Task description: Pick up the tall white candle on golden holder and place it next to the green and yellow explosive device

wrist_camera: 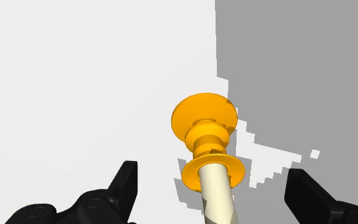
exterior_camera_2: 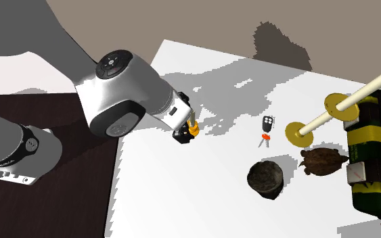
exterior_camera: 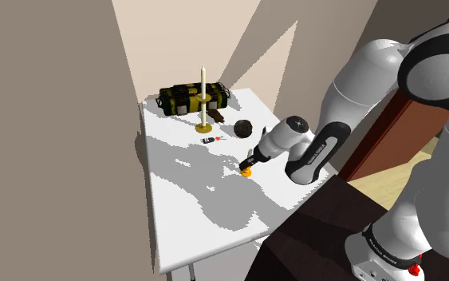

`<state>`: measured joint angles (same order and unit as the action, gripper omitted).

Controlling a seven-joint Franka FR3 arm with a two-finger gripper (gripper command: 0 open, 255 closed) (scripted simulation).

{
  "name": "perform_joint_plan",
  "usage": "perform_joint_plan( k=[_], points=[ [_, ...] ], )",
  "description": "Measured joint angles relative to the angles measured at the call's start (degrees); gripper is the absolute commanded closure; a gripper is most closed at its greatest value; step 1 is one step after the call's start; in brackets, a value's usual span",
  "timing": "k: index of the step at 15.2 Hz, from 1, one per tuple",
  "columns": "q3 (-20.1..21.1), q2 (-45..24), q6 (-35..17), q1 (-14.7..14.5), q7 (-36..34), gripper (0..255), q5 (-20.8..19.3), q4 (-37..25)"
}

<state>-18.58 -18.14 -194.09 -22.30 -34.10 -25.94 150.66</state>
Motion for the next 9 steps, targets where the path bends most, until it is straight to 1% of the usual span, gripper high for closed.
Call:
perform_joint_plan(
  k=[5,6,9],
  points=[
    [0.1,-0.5,-0.2,0.1,0.0,0,0.0,-0.2],
    [0.1,-0.5,-0.2,0.1,0.0,255,0.0,-0.2],
    [0.1,-0.5,-0.2,0.1,0.0,255,0.0,-0.2]
  ],
)
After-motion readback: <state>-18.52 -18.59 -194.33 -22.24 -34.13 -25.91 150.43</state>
